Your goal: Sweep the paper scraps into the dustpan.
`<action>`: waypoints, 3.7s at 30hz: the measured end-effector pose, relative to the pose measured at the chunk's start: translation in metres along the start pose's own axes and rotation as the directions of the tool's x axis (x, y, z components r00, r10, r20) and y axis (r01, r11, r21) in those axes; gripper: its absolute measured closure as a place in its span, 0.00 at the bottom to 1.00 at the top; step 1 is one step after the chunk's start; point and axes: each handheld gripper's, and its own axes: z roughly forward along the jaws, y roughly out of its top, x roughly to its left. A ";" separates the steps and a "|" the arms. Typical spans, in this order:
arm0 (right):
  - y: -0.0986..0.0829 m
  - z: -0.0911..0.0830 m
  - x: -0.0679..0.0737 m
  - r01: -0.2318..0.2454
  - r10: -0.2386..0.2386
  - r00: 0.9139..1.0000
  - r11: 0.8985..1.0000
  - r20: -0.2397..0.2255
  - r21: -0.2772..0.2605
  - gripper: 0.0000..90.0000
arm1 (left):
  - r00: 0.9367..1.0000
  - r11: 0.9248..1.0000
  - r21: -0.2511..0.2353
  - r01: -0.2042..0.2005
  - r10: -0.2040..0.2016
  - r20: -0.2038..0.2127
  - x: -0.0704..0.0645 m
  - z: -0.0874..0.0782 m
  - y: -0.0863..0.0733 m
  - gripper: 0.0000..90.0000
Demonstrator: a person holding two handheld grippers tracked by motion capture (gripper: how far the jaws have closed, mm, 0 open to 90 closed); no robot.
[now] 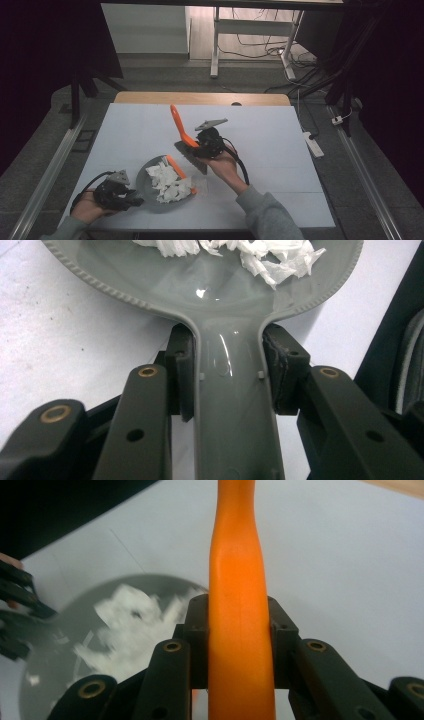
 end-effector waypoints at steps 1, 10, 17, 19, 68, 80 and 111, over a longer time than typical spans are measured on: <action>-0.005 -0.004 -0.003 -0.010 0.010 1.000 1.000 0.015 0.006 0.78 | 1.000 1.000 0.003 -0.002 0.002 0.000 0.000 0.000 0.000 0.68; -0.039 -0.021 -0.017 -0.063 0.058 0.995 0.996 0.075 0.061 0.78 | 1.000 1.000 0.002 -0.006 0.006 0.001 -0.003 0.000 0.001 0.68; -0.052 -0.024 -0.022 -0.089 0.084 0.993 0.994 0.077 0.064 0.78 | 1.000 1.000 0.003 -0.018 0.018 0.011 -0.006 0.000 0.002 0.68; -0.054 -0.024 -0.022 -0.091 0.086 0.993 0.993 0.076 0.070 0.78 | 1.000 1.000 0.005 -0.023 0.023 0.014 -0.007 0.000 0.002 0.68; -0.027 -0.007 0.008 -0.078 0.080 0.996 0.996 -0.041 0.035 0.78 | 0.999 0.999 0.025 -0.035 0.035 0.016 -0.016 0.008 0.009 0.68; -0.041 0.004 -0.022 -0.100 0.092 0.992 0.991 0.091 0.092 0.78 | 0.999 0.999 0.028 -0.036 0.035 0.012 -0.016 0.008 0.009 0.68; -0.043 -0.001 -0.010 -0.105 0.098 0.993 0.988 0.061 0.117 0.78 | 0.999 0.999 0.038 -0.034 0.034 0.011 -0.020 0.015 0.014 0.68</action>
